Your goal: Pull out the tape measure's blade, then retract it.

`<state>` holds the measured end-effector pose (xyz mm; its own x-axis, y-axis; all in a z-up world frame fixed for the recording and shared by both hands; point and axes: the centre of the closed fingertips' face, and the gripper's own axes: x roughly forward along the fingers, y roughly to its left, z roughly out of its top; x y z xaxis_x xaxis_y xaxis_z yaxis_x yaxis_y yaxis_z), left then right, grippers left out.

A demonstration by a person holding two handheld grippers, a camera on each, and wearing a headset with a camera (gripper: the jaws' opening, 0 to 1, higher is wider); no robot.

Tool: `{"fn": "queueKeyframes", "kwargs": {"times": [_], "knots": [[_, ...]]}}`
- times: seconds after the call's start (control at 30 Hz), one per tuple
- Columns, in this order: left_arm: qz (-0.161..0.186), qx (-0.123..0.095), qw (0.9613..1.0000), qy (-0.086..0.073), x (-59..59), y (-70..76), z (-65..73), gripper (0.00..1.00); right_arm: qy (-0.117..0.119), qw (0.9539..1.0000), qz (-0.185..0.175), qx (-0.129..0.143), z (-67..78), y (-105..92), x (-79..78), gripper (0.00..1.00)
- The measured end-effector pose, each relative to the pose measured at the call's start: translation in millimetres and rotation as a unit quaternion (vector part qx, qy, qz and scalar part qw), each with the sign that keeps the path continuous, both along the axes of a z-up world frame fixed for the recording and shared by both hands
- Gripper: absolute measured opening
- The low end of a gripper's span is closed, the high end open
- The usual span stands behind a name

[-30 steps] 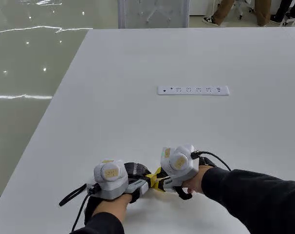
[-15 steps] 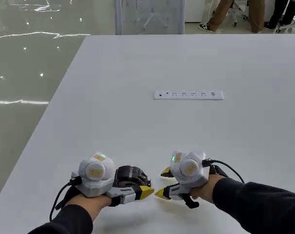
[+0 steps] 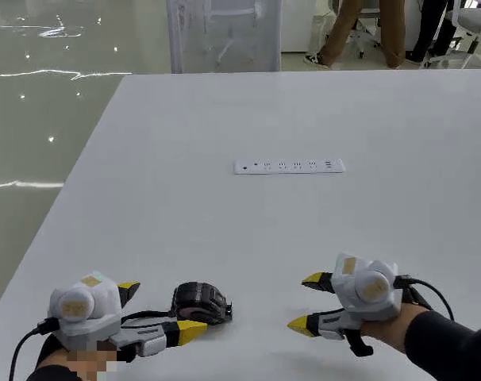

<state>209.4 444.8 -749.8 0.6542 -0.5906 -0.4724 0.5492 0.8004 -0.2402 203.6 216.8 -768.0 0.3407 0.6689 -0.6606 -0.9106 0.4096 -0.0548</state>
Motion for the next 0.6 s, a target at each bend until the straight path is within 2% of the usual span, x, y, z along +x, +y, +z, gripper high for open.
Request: {"fn": "queueKeyframes", "kwargs": {"times": [0.07,0.1,0.13,0.2,0.27,0.4,0.5,0.6], "knots": [[-0.001,-0.003,1.0,0.001,-2.3,5.8,4.2,1.0,-0.007,0.9999,-0.012,-0.002,3.4,-14.9,-4.1,0.5],[-0.001,-0.012,0.9999,0.004,-4.6,6.9,7.3,1.0,-0.009,0.9998,-0.019,0.0,4.9,-21.0,-5.6,0.51],[0.0,-0.021,0.9998,-0.003,-4.6,8.5,13.3,1.0,-0.01,0.9995,-0.03,0.006,7.9,-28.7,-8.0,0.52],[0.007,-0.01,0.9998,-0.015,-3.4,15.3,16.8,1.0,-0.008,0.9989,-0.044,0.012,11.5,-38.4,-13.1,0.54],[0.008,-0.002,0.9998,-0.016,-5.3,20.3,18.1,1.0,-0.008,0.9983,-0.056,0.013,12.2,-49.6,-17.5,0.57],[0.008,0.0,0.9998,-0.018,-15.2,23.0,21.6,1.0,-0.006,0.9958,-0.089,0.023,14.0,-69.4,-23.5,0.58],[-0.006,0.004,0.9998,-0.017,-27.7,21.0,20.8,1.0,-0.006,0.9939,-0.106,0.03,17.4,-81.7,-27.9,0.62],[-0.008,-0.008,0.9999,-0.01,-35.5,24.6,19.2,1.0,-0.002,0.9925,-0.117,0.035,20.1,-92.4,-34.1,0.69]]}}
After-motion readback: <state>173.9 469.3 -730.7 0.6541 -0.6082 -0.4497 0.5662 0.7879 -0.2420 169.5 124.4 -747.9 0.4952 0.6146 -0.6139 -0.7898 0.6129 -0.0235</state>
